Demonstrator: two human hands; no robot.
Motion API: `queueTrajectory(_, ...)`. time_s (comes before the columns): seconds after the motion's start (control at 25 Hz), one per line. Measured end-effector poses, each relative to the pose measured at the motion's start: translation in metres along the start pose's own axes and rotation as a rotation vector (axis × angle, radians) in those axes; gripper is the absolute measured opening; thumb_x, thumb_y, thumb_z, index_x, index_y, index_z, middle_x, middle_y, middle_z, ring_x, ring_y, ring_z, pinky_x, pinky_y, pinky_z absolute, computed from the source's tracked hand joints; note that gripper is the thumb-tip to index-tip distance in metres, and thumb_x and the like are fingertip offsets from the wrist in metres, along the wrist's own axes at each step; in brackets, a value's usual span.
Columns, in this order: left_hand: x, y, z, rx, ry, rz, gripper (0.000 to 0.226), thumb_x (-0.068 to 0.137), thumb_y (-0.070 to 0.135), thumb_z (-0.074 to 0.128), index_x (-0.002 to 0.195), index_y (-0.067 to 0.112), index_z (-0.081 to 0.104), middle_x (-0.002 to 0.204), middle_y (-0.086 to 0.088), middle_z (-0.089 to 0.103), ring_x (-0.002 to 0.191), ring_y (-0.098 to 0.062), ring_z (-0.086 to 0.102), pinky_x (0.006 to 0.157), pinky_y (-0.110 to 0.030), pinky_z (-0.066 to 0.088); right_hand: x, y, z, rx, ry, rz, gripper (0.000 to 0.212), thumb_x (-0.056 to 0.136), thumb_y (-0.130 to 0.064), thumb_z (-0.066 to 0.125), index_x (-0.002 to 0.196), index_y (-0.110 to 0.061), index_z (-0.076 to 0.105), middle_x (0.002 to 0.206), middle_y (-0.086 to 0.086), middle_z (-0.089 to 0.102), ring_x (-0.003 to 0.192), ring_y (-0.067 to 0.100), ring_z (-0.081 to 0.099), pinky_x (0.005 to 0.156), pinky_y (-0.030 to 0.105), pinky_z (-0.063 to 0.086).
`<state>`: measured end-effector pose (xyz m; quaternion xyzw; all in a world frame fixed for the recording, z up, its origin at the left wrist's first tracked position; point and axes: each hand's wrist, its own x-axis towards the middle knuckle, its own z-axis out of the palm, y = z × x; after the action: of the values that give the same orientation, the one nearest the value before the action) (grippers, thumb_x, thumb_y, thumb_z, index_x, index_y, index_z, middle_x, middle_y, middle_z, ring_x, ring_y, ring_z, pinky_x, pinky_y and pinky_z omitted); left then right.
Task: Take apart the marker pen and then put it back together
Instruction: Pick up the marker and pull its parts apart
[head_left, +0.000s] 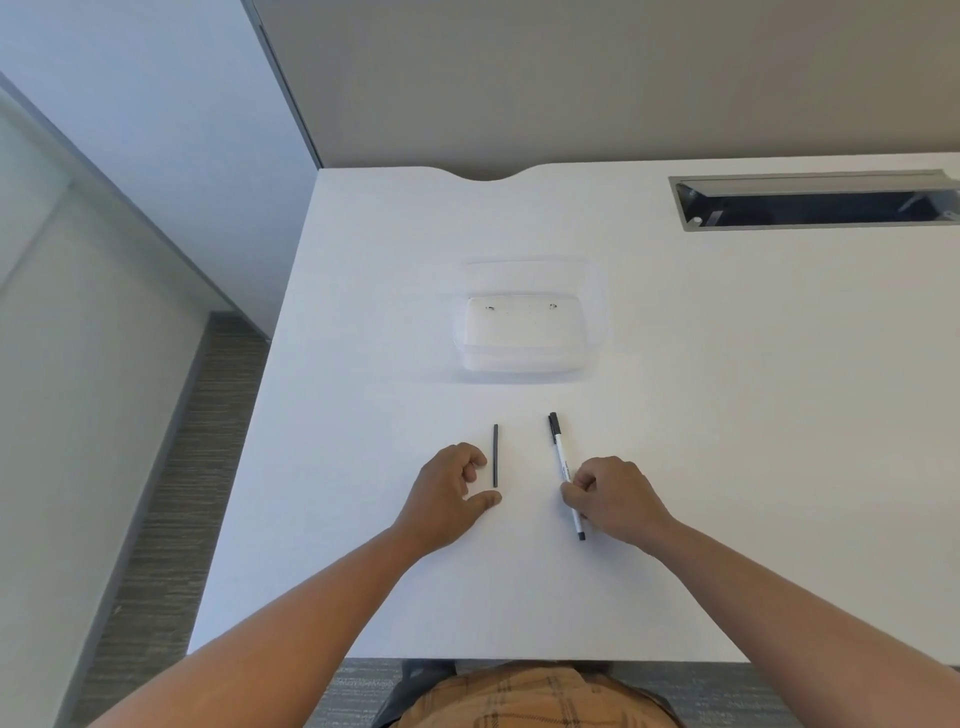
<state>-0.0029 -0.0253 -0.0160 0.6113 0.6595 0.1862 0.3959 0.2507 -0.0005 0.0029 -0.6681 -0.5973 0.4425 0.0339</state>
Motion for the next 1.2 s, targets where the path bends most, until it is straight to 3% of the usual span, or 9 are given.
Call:
queueTrajectory(0.2, -0.011, 0.029, -0.004, 0.005, -0.048, 0.303, 0.037, 0.082, 0.036, 0.08, 0.113, 0.029, 0.061, 0.097, 0.018, 0.058, 0.088, -0.004, 0.058, 0.077, -0.01, 0.041, -0.013, -0.017, -0.003, 0.458, -0.113, 0.006, 0.022, 0.087, -0.027, 0.071, 0.075, -0.012, 0.062, 0.059, 0.002, 0.068, 0.045, 0.015, 0.055, 0.045, 0.023, 0.037)
queueTrajectory(0.28, -0.014, 0.048, -0.01, 0.016, -0.151, 0.395, 0.053, 0.076, 0.051, 0.081, 0.122, 0.041, 0.057, 0.104, 0.026, 0.054, 0.096, -0.003, 0.058, 0.08, -0.008, 0.043, -0.015, -0.027, -0.006, 0.649, -0.14, 0.016, 0.018, 0.086, -0.026, 0.074, 0.091, -0.011, 0.064, 0.059, 0.004, 0.066, 0.046, 0.016, 0.052, 0.045, 0.024, 0.036)
queueTrajectory(0.4, -0.018, 0.073, -0.017, 0.034, -0.18, 0.471, 0.062, 0.071, 0.058, 0.082, 0.125, 0.047, 0.054, 0.106, 0.031, 0.052, 0.096, 0.0, 0.058, 0.082, -0.011, 0.046, -0.017, -0.039, -0.012, 0.823, -0.188, 0.034, 0.041, 0.083, -0.025, 0.079, 0.119, -0.027, 0.059, 0.063, 0.005, 0.064, 0.048, 0.016, 0.048, 0.045, 0.025, 0.035)
queueTrajectory(0.48, -0.022, 0.082, -0.015, 0.029, -0.095, 0.568, 0.044, 0.078, 0.048, 0.081, 0.117, 0.041, 0.062, 0.101, 0.025, 0.058, 0.089, 0.001, 0.059, 0.078, -0.023, 0.053, -0.02, -0.042, -0.014, 0.839, -0.198, 0.018, 0.041, 0.083, -0.021, 0.076, 0.121, -0.03, 0.062, 0.065, 0.006, 0.066, 0.049, 0.016, 0.046, 0.046, 0.024, 0.034)
queueTrajectory(0.56, -0.025, 0.087, -0.011, -0.015, 0.002, 0.651, 0.018, 0.087, 0.031, 0.078, 0.103, 0.025, 0.072, 0.095, 0.011, 0.067, 0.085, -0.007, 0.064, 0.073, -0.033, 0.056, -0.023, -0.044, -0.014, 0.819, -0.185, -0.027, 0.019, 0.086, -0.018, 0.067, 0.105, -0.017, 0.072, 0.065, 0.003, 0.066, 0.05, 0.016, 0.045, 0.047, 0.024, 0.034)
queueTrajectory(0.64, -0.025, 0.09, -0.013, -0.081, 0.084, 0.637, 0.004, 0.09, 0.018, 0.075, 0.093, 0.018, 0.076, 0.091, 0.008, 0.069, 0.083, -0.007, 0.065, 0.073, -0.027, 0.054, -0.026, -0.046, -0.016, 0.805, -0.159, -0.059, 0.015, 0.089, -0.018, 0.061, 0.09, -0.01, 0.074, 0.063, 0.002, 0.063, 0.052, 0.016, 0.047, 0.048, 0.023, 0.036)
queueTrajectory(0.76, -0.02, 0.091, -0.023, -0.119, 0.184, 0.556, 0.008, 0.089, 0.009, 0.074, 0.089, 0.016, 0.077, 0.086, 0.009, 0.069, 0.081, -0.006, 0.063, 0.07, -0.02, 0.051, -0.029, -0.052, -0.022, 0.799, -0.137, -0.066, 0.022, 0.086, -0.024, 0.063, 0.1, -0.012, 0.075, 0.074, 0.003, 0.071, 0.058, 0.015, 0.056, 0.051, 0.023, 0.04)
queueTrajectory(1.0, -0.013, 0.095, -0.039, -0.351, 0.127, 0.277, 0.009, 0.087, 0.013, 0.078, 0.089, 0.022, 0.079, 0.087, 0.01, 0.072, 0.083, -0.014, 0.07, 0.073, -0.029, 0.059, -0.022, -0.058, -0.024, 0.425, 0.073, -0.328, 0.009, 0.087, -0.038, 0.078, 0.095, -0.035, 0.077, 0.065, -0.012, 0.045, 0.061, 0.006, 0.044, 0.063, 0.022, 0.04)
queueTrajectory(1.2, -0.005, 0.085, -0.049, -0.37, 0.062, 0.138, 0.014, 0.092, 0.007, 0.07, 0.097, 0.018, 0.079, 0.087, 0.007, 0.077, 0.083, -0.007, 0.072, 0.076, -0.017, 0.054, -0.016, -0.059, -0.028, 0.132, 0.182, -0.454, 0.008, 0.089, -0.041, 0.073, 0.093, -0.035, 0.075, 0.092, -0.011, 0.061, 0.093, 0.009, 0.057, 0.078, 0.031, 0.046)
